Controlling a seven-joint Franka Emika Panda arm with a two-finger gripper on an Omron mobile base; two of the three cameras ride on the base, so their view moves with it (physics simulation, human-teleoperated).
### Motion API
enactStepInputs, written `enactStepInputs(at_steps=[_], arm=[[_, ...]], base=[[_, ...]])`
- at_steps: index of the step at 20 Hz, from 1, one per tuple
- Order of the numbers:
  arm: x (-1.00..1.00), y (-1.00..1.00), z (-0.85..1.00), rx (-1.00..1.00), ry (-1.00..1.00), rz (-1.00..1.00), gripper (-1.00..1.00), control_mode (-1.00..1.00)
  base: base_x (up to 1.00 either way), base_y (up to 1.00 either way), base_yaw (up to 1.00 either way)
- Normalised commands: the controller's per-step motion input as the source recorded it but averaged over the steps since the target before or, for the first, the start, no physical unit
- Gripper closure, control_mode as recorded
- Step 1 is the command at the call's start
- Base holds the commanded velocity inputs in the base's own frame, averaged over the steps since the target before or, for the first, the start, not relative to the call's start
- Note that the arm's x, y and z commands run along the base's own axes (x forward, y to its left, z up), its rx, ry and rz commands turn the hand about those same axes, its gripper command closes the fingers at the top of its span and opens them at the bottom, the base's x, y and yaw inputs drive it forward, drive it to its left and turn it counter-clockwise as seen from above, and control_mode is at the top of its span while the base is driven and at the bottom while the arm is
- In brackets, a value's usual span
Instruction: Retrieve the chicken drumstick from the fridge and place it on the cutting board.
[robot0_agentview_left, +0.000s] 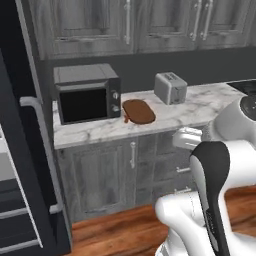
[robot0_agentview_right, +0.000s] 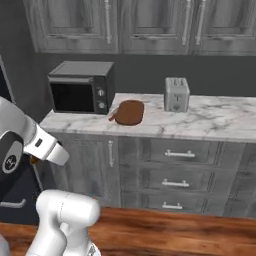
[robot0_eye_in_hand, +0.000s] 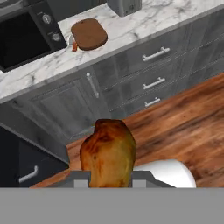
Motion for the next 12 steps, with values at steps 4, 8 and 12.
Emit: enactStepInputs(at_steps=[4,8,12], arm=[[0.00,0.00,0.00,0.00,0.00,0.00,1.00,1.00],[0.00,0.00,0.00,0.00,0.00,0.00,1.00,1.00],[0.00,0.00,0.00,0.00,0.00,0.00,1.00,1.00]], base=[[1.00,-0.37,0.02],[1.00,0.00,0.00],[1.00,0.01,0.00]])
